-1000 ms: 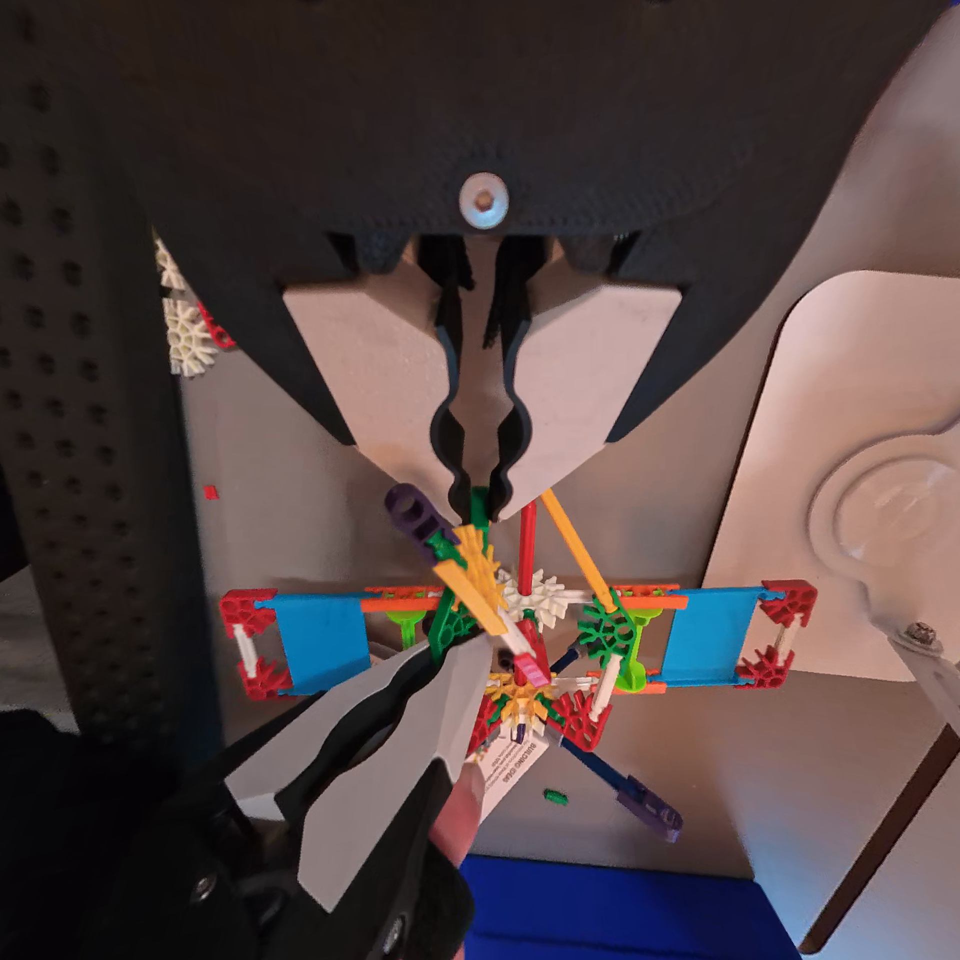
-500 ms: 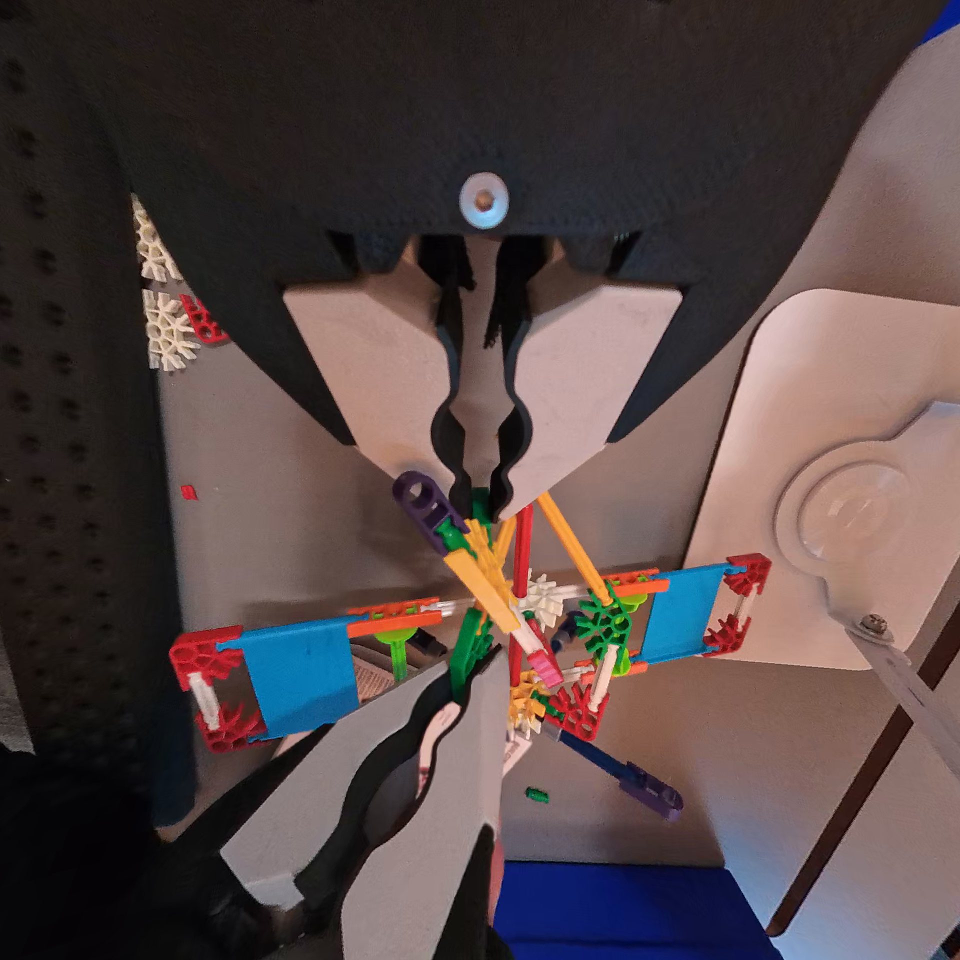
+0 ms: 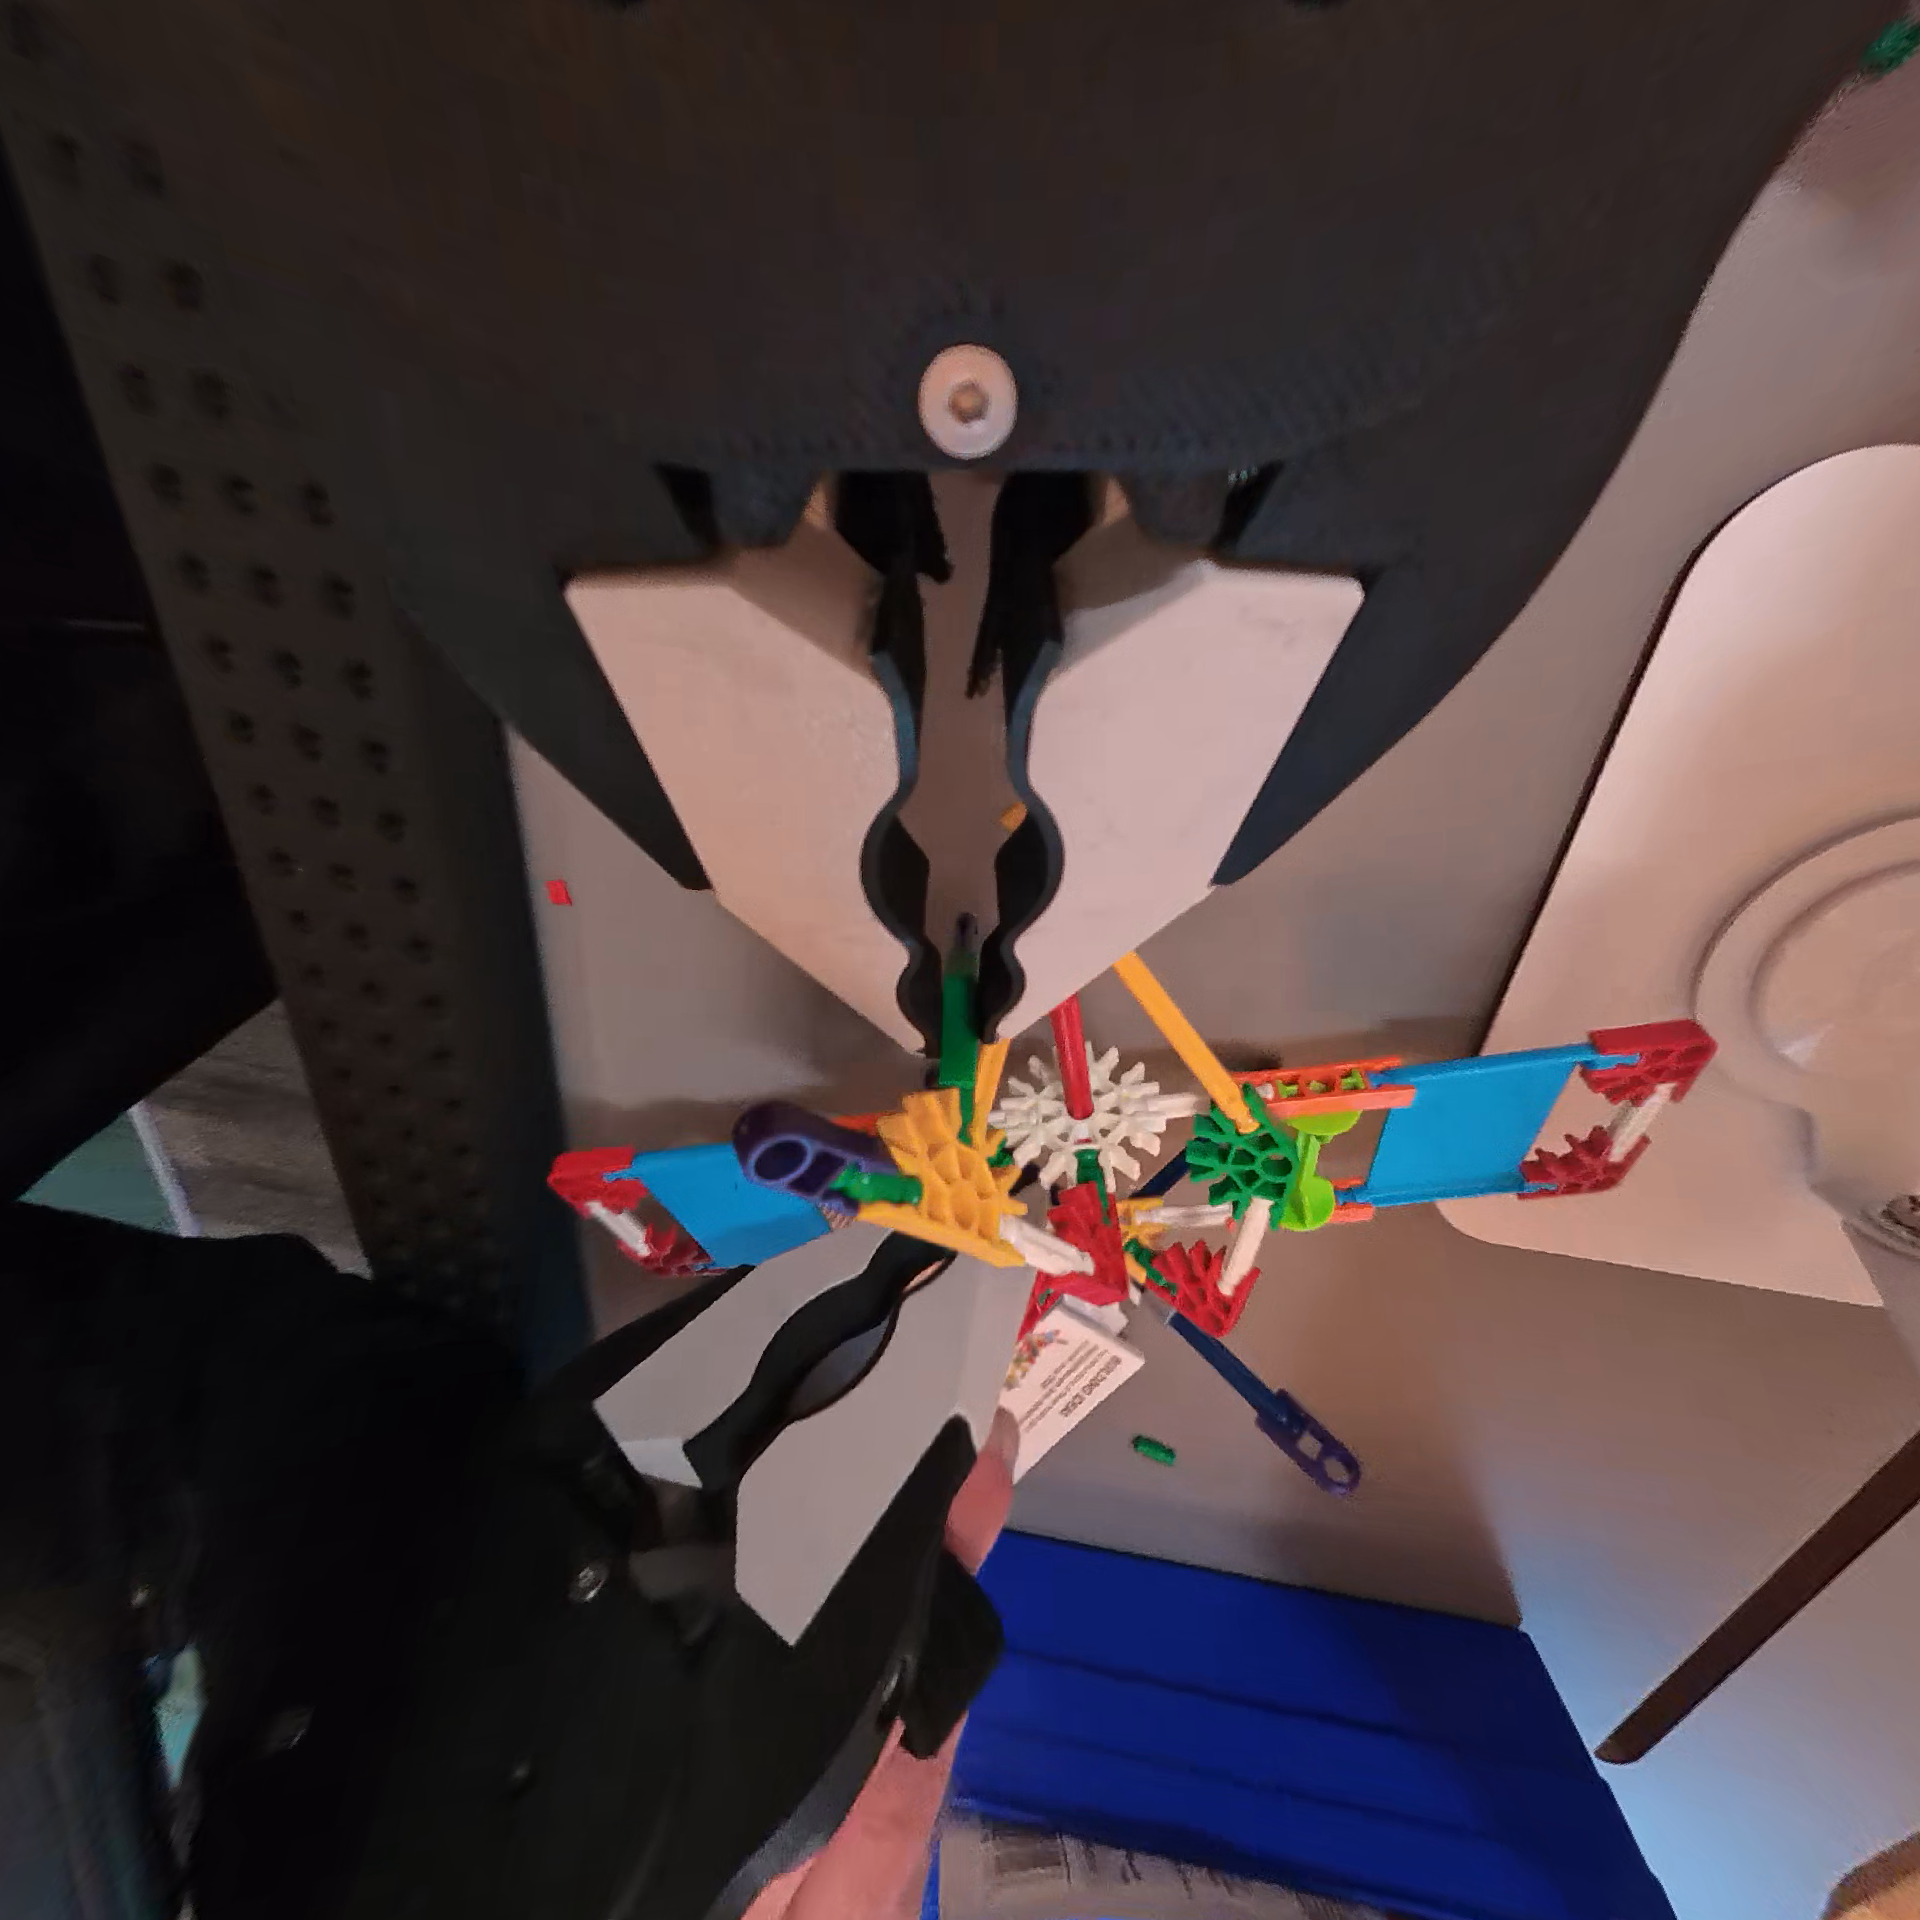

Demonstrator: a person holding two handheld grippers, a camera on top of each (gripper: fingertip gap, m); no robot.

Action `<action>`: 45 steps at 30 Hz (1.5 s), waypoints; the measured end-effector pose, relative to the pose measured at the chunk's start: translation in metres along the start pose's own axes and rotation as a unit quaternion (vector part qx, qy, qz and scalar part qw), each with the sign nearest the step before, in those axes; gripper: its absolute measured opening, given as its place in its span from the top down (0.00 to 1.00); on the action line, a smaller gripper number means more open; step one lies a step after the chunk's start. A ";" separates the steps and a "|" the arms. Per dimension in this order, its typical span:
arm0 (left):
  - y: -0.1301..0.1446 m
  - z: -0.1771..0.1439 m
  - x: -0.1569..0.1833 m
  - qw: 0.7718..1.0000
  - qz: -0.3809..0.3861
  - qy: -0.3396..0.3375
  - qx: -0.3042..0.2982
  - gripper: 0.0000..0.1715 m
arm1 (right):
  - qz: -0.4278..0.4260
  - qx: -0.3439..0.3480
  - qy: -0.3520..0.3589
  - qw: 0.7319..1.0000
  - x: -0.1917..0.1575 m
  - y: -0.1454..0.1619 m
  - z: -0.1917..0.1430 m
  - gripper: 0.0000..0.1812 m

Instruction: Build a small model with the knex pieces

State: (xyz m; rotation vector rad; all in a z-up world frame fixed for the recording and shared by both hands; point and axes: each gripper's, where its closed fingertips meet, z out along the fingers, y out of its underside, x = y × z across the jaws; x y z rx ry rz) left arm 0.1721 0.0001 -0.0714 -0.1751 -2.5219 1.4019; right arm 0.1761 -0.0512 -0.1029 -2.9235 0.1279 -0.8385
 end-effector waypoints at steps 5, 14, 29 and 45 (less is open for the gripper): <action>-0.010 -0.003 0.001 0.999 -0.024 0.015 0.032 0.99 | -0.020 -0.011 0.003 1.000 -0.003 0.002 0.000 0.98; -0.027 -0.008 0.002 0.996 -0.041 0.019 0.072 0.98 | -0.036 -0.018 -0.003 0.999 -0.008 0.003 0.001 0.98; -0.037 -0.013 -0.009 0.991 -0.069 0.006 0.111 0.98 | -0.061 0.000 -0.031 0.998 -0.022 -0.006 0.002 0.98; -0.019 -0.025 -0.018 0.997 -0.001 -0.034 0.075 0.98 | 0.038 0.119 -0.061 0.990 -0.006 -0.016 -0.021 0.85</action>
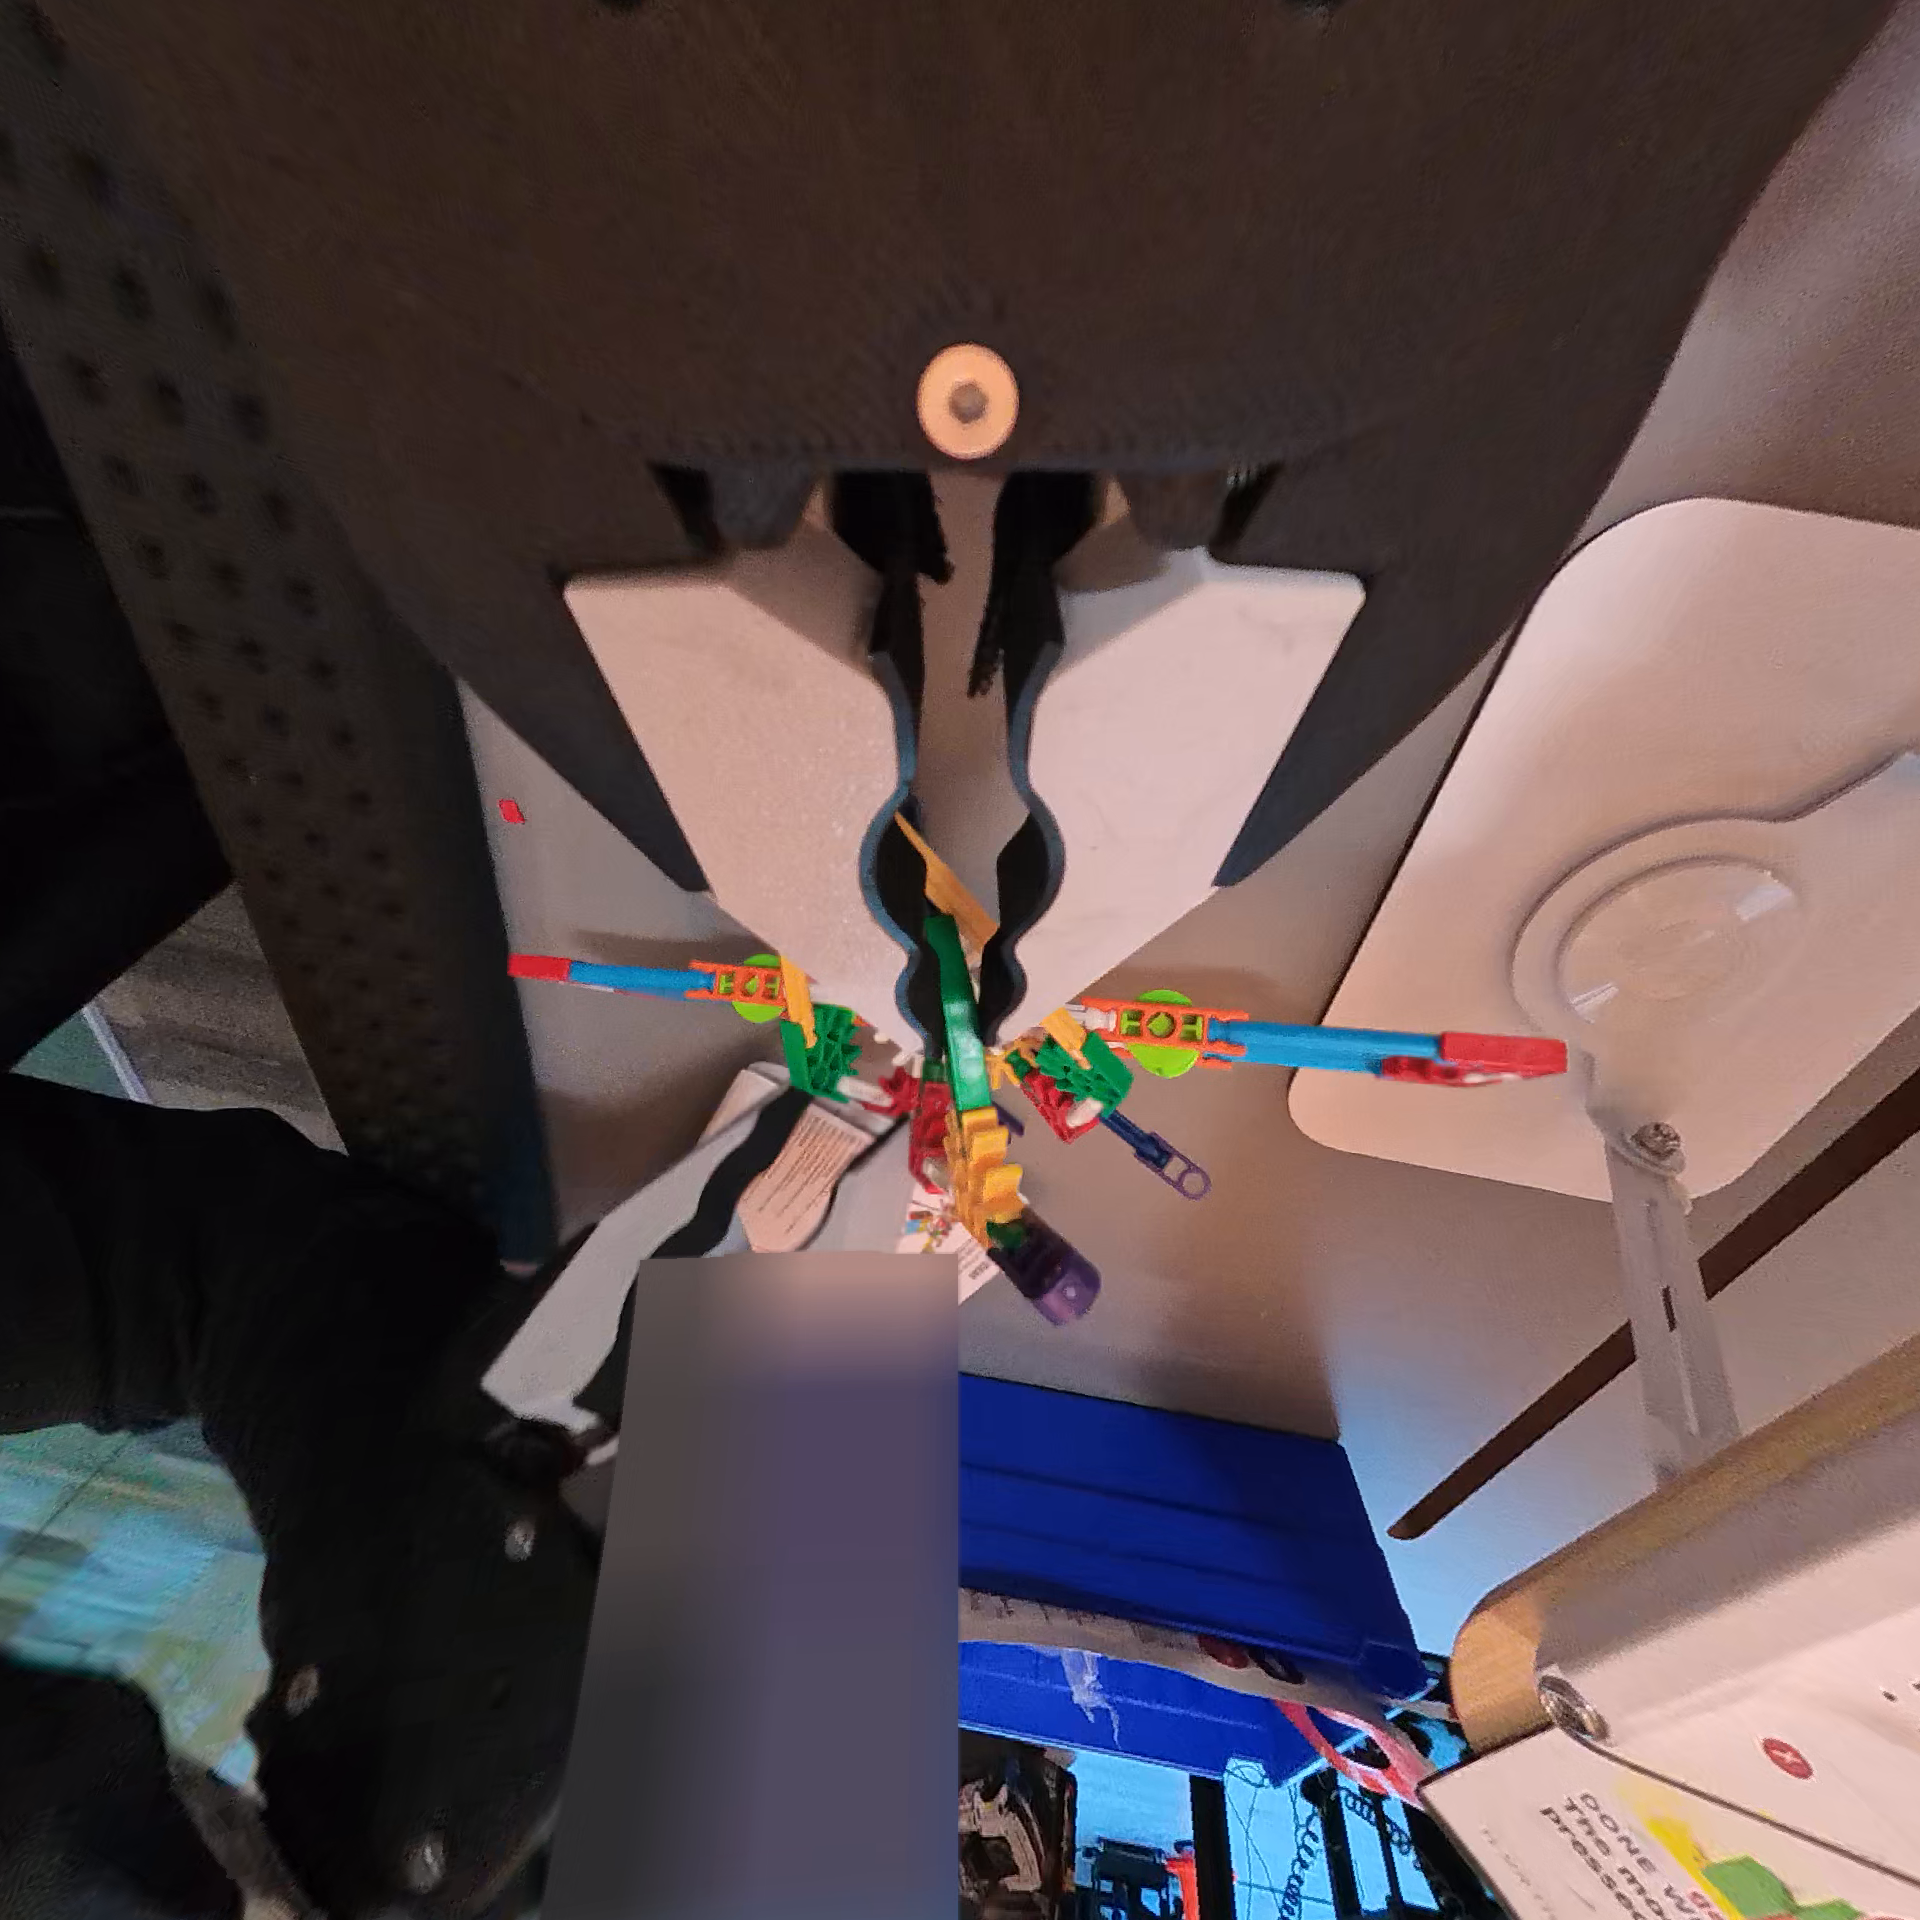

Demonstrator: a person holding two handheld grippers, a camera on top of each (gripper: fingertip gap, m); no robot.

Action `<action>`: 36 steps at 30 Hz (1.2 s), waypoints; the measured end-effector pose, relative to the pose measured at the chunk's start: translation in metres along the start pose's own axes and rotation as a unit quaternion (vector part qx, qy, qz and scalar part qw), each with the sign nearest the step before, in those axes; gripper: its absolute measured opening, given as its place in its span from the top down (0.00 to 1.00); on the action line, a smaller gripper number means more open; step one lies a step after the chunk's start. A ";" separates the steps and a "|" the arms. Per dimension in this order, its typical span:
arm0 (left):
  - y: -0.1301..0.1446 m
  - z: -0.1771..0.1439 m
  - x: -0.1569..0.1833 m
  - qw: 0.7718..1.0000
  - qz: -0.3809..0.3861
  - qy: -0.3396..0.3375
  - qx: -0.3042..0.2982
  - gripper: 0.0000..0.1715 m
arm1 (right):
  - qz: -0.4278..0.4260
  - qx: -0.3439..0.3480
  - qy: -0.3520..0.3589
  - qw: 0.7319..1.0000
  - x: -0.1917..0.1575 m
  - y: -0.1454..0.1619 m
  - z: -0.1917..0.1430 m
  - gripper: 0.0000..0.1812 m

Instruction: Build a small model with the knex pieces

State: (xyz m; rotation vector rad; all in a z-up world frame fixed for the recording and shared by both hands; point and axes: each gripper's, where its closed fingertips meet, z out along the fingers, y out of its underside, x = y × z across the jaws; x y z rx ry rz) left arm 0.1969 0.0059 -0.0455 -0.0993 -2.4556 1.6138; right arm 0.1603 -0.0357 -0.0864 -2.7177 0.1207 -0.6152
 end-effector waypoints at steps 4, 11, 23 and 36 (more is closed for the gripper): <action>0.002 -0.002 0.001 1.000 0.009 0.006 0.002 0.98 | 0.038 0.046 0.031 0.998 0.022 -0.004 -0.011 0.87; 0.004 0.001 0.001 1.000 0.016 0.004 -0.001 0.98 | 0.062 0.100 0.040 0.992 0.033 -0.018 -0.006 0.83; 0.018 -0.009 -0.013 0.996 0.054 -0.054 -0.049 0.90 | 0.057 0.096 0.050 0.993 0.035 -0.026 0.012 0.97; 0.023 -0.009 -0.009 0.967 0.209 -0.128 -0.070 0.90 | 0.057 0.100 0.044 0.992 0.034 -0.028 0.012 0.97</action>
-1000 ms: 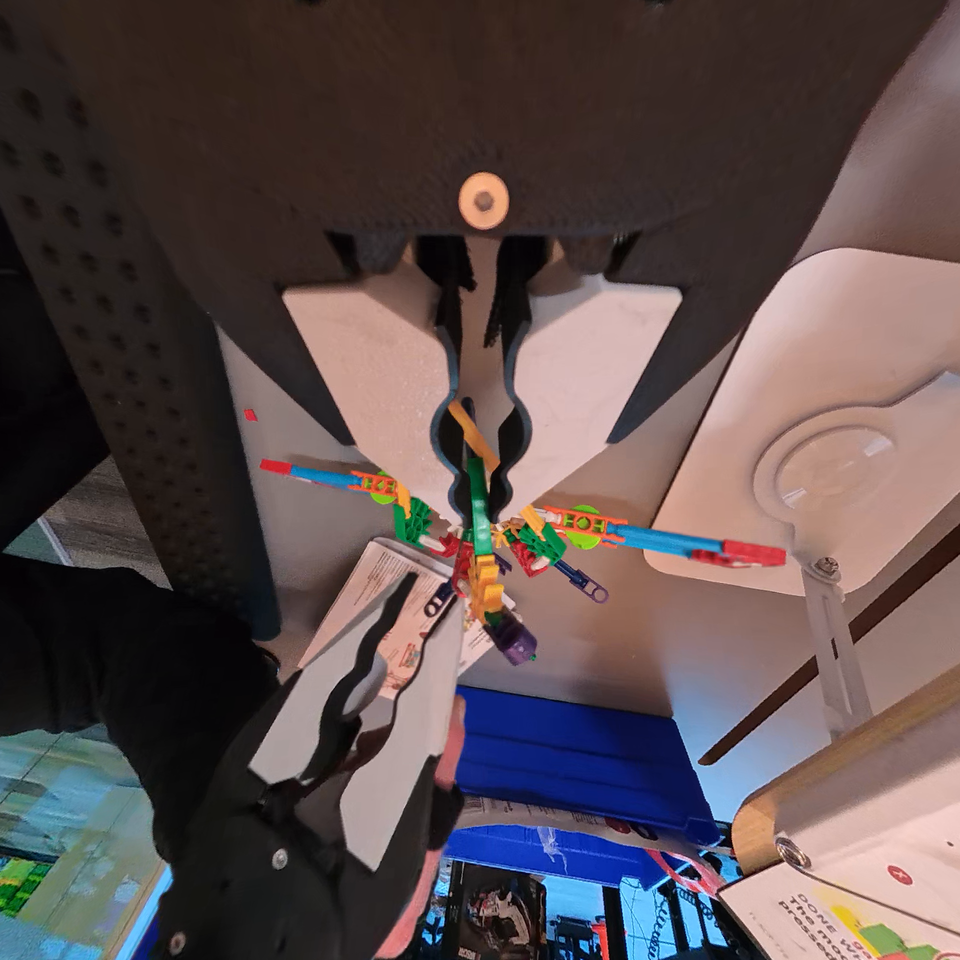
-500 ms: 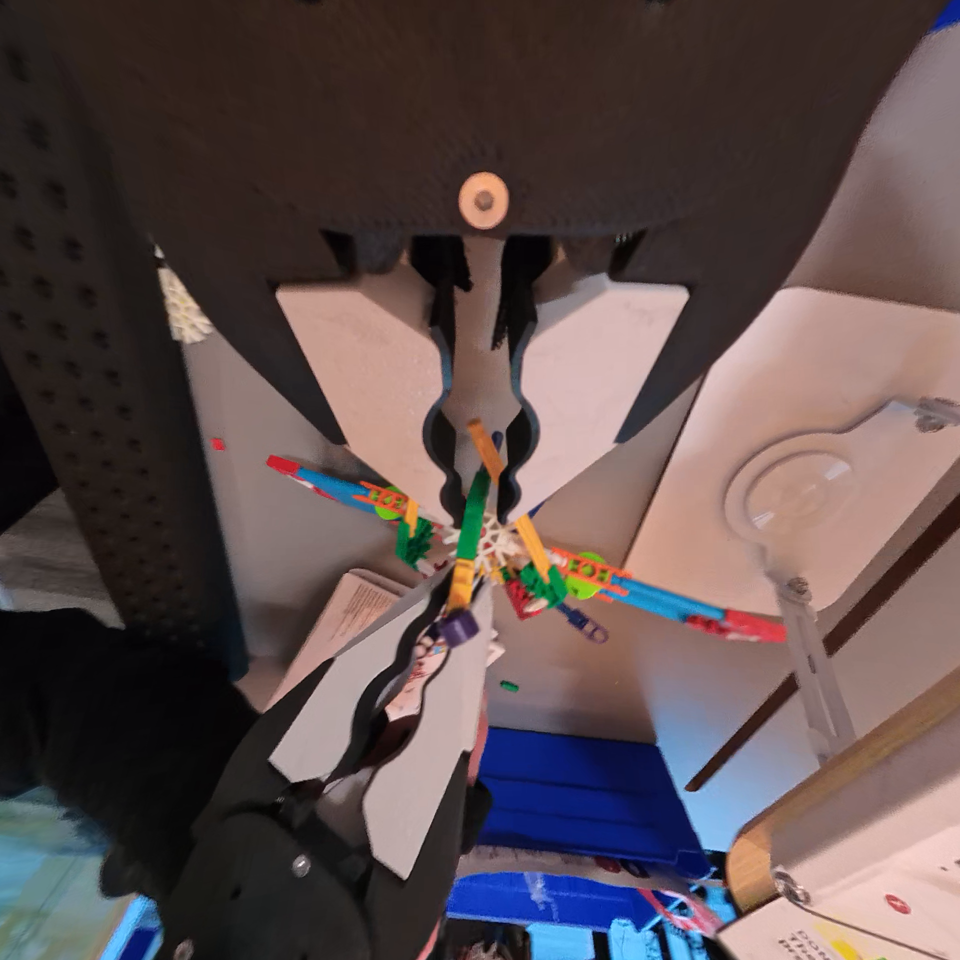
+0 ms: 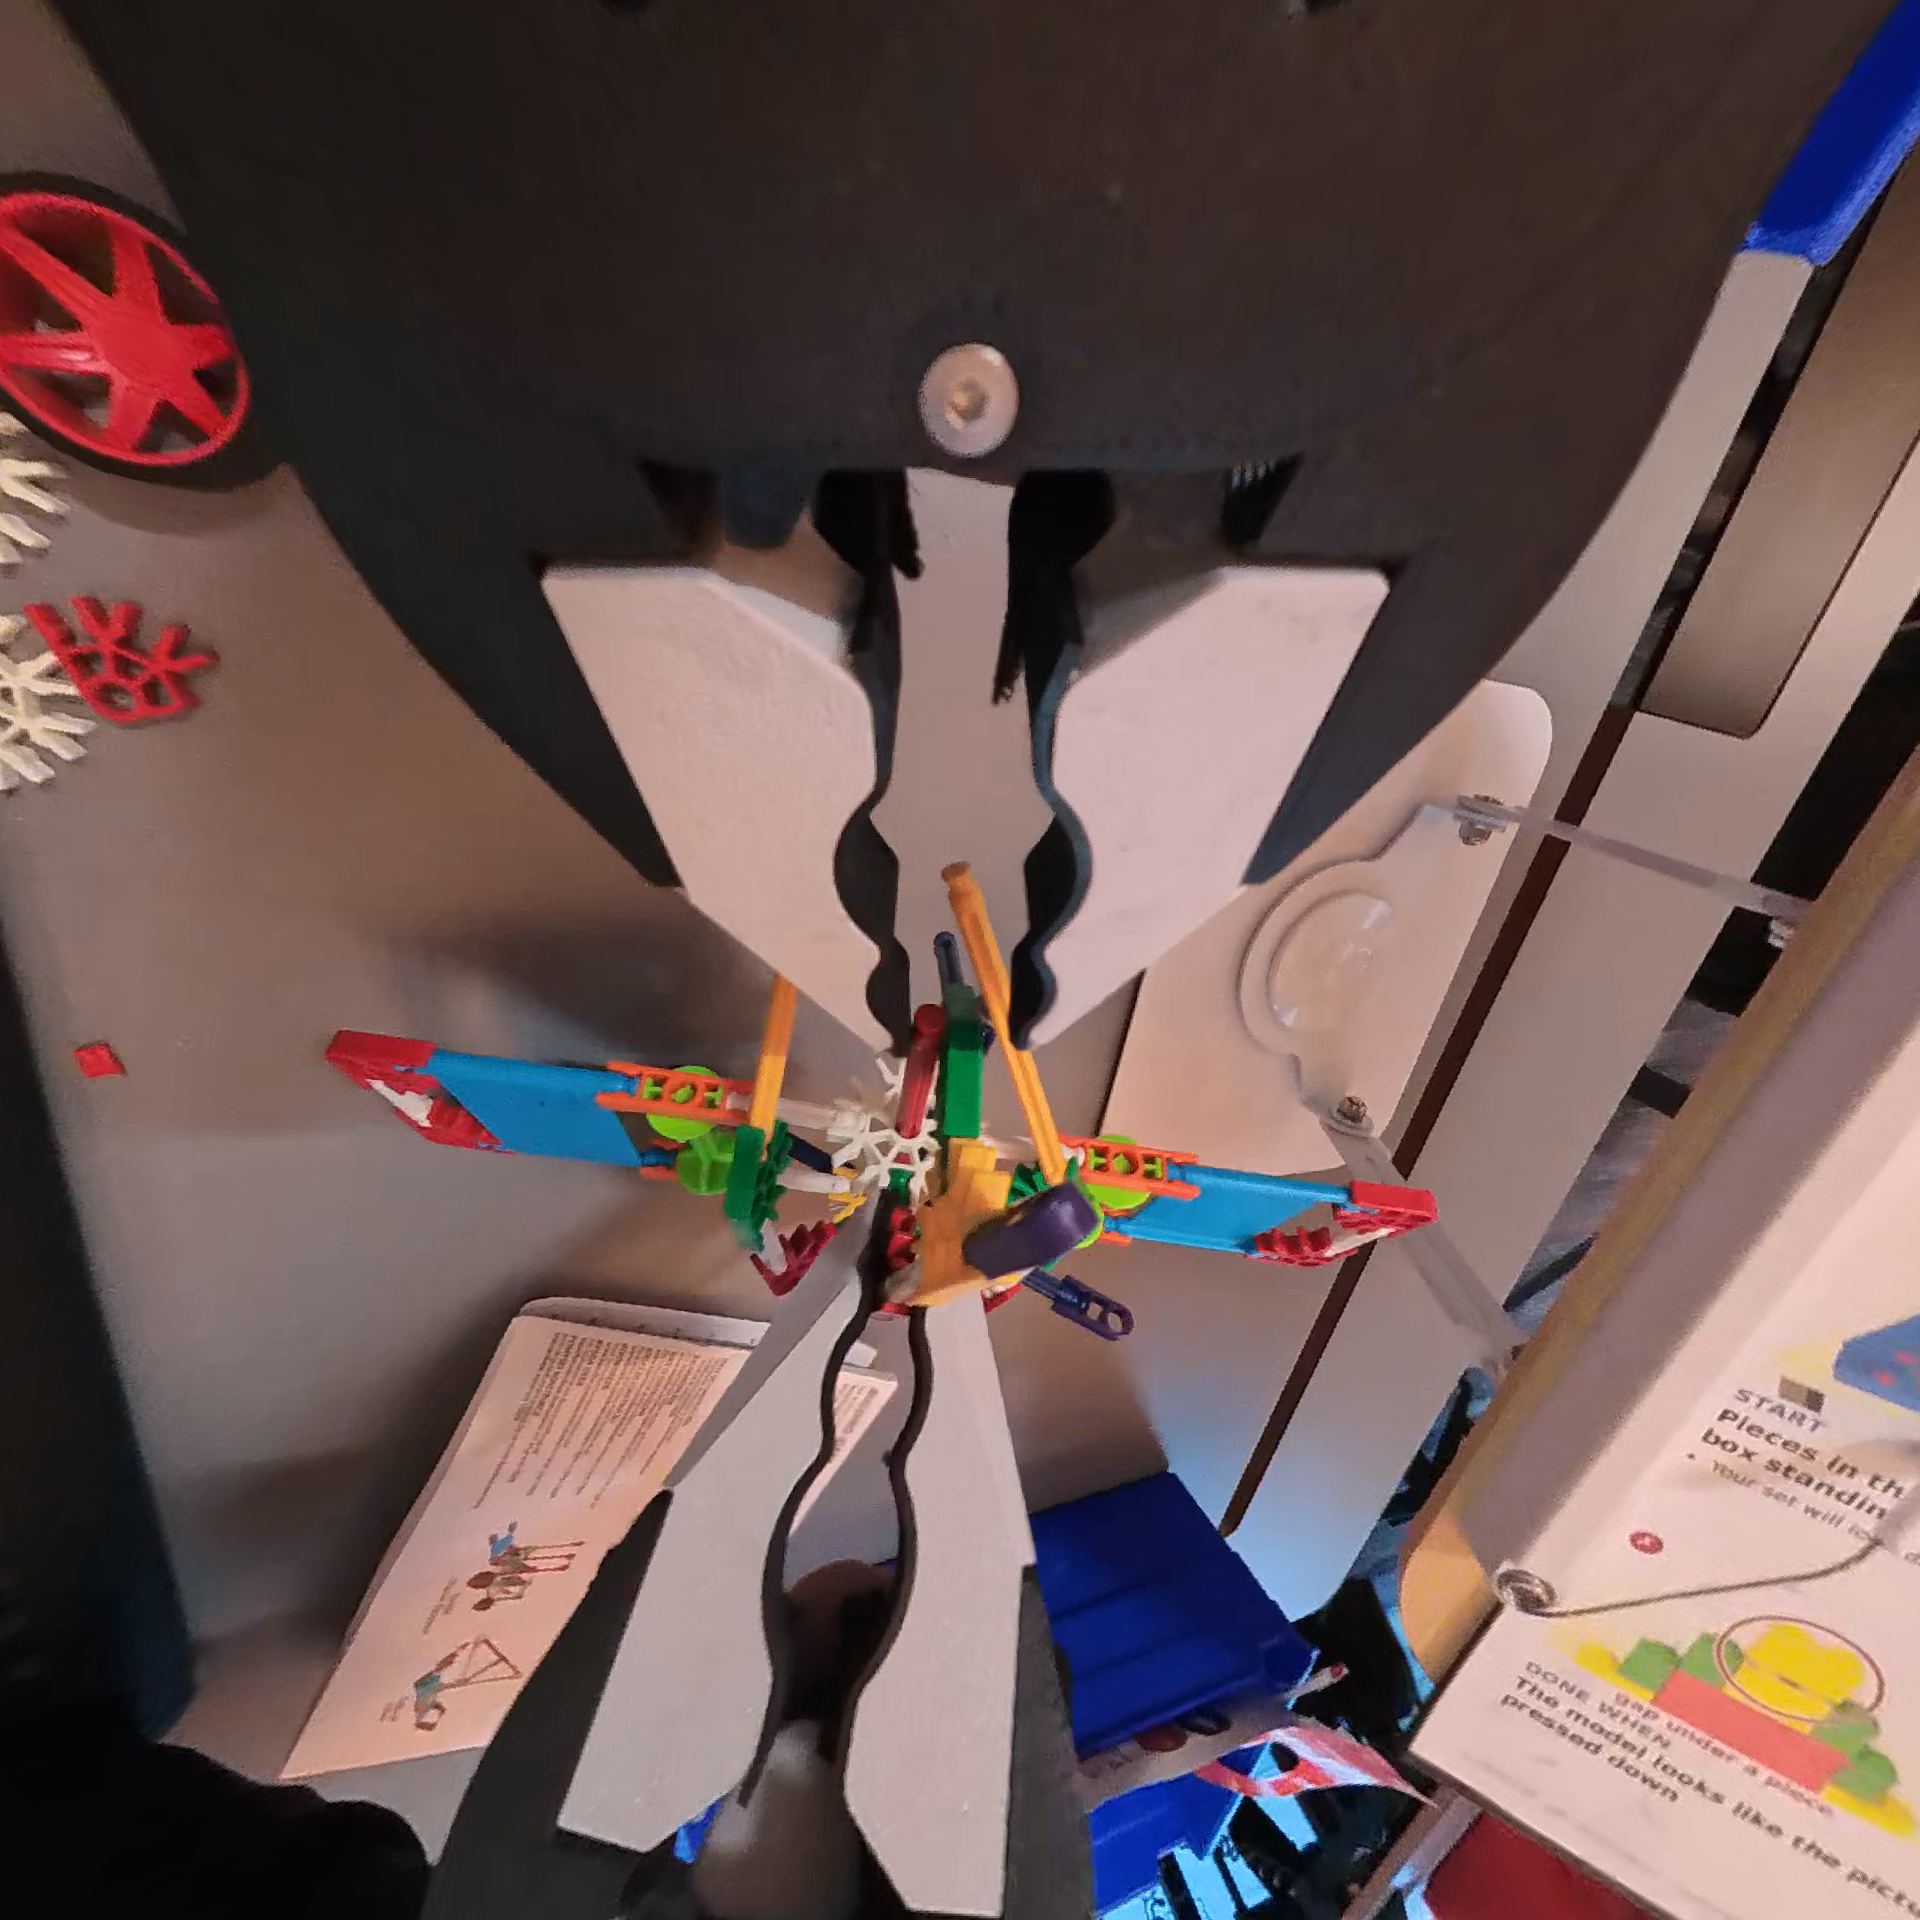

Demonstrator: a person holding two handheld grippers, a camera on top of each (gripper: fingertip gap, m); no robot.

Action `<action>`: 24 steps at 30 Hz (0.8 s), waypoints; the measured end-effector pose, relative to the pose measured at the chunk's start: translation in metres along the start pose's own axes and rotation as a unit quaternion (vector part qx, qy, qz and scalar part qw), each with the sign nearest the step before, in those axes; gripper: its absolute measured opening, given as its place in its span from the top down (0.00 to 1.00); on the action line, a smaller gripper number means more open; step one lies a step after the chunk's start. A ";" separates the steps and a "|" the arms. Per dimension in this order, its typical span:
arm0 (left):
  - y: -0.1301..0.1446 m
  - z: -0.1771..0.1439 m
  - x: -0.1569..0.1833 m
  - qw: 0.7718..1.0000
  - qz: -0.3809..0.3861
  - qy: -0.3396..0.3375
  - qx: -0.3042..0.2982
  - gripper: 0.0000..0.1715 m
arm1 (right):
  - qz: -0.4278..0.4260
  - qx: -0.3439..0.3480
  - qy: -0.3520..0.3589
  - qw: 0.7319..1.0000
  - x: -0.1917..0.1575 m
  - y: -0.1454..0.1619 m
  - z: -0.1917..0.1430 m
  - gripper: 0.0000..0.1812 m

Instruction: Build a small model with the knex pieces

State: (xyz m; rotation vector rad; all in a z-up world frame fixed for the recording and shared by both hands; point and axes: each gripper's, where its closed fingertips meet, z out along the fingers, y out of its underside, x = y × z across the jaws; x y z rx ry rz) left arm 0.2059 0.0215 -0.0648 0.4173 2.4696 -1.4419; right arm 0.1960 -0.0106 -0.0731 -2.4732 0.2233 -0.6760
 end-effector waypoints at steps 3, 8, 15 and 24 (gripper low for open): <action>0.000 0.001 0.003 1.000 0.017 0.002 -0.001 0.94 | -0.002 0.000 -0.001 1.000 -0.001 0.000 0.000 0.97; -0.001 0.004 0.003 1.000 0.012 0.002 0.006 0.94 | -0.001 0.002 -0.002 1.000 -0.001 -0.001 0.001 0.97; -0.001 0.005 0.003 1.000 -0.013 0.019 0.014 0.95 | 0.002 0.010 0.001 1.000 0.001 -0.002 0.000 0.96; 0.015 0.003 -0.012 0.995 -0.087 0.029 0.028 0.98 | 0.099 0.052 0.029 0.993 0.045 0.027 -0.041 0.92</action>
